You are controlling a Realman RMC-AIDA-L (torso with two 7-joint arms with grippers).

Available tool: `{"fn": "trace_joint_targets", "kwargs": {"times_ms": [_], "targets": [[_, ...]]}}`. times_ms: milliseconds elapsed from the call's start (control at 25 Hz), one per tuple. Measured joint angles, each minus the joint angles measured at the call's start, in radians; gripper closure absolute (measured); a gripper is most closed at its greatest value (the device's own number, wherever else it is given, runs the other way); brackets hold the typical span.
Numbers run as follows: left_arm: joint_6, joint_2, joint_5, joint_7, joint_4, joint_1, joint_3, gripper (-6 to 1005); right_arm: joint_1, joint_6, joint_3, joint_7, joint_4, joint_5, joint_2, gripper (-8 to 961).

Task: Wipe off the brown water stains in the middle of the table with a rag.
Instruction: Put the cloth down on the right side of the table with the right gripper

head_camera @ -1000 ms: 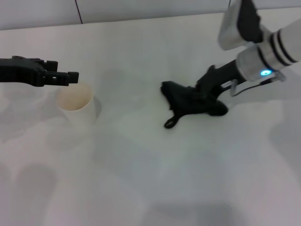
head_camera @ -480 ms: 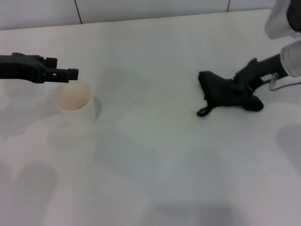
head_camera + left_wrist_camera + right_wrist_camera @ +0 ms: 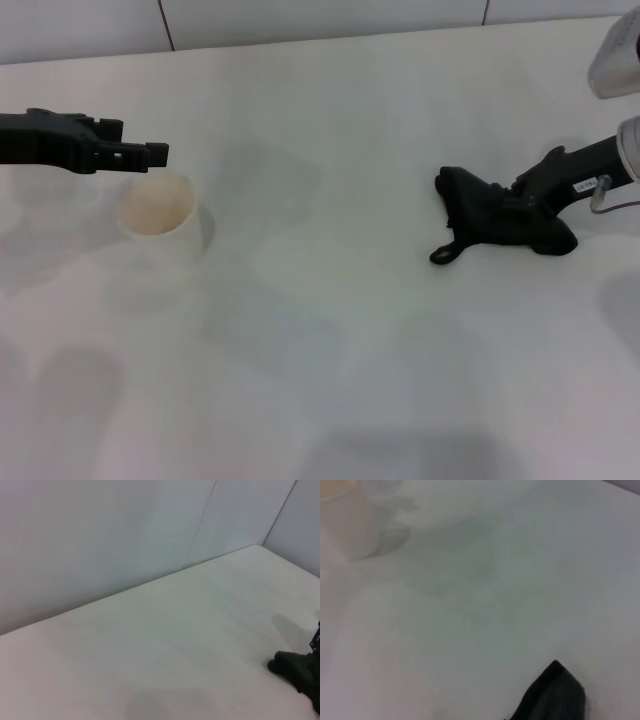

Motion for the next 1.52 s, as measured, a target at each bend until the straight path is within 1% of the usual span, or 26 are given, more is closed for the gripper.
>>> {"fn": "trace_joint_targets", "kwargs": {"times_ms": [160,400,560,800,960,1360,1520], "targets": [[-0.001,0.0,0.001,0.0,0.0,0.0,0.0,119,0.005,-0.021,0.0,-0.007,-0.004,-0.002,0.001,865],[-0.001,0.0,0.001,0.0,0.0,0.001,0.0,119,0.007,-0.082,0.0,-0.039,-0.002,0.023,-0.001,802],[-0.001,0.001,0.001,0.0,0.0,0.001,0.0,119,-0.003,-0.121,0.0,-0.051,0.002,0.079,-0.009,761],[-0.001,0.002,0.001,0.001,0.0,-0.004,0.0,119,-0.015,-0.097,0.0,-0.055,0.001,0.091,-0.009,698],[-0.007,0.002,0.002,0.001,0.0,-0.007,0.0,119,-0.016,-0.066,0.0,-0.051,0.0,0.089,-0.003,562],[-0.015,0.001,0.012,0.002,0.0,-0.01,0.002,119,-0.018,-0.08,0.0,-0.043,0.011,0.114,-0.007,236],[-0.017,0.0,0.012,0.002,0.0,-0.01,0.002,119,-0.025,-0.104,0.0,-0.043,0.022,0.148,-0.011,155]]}}
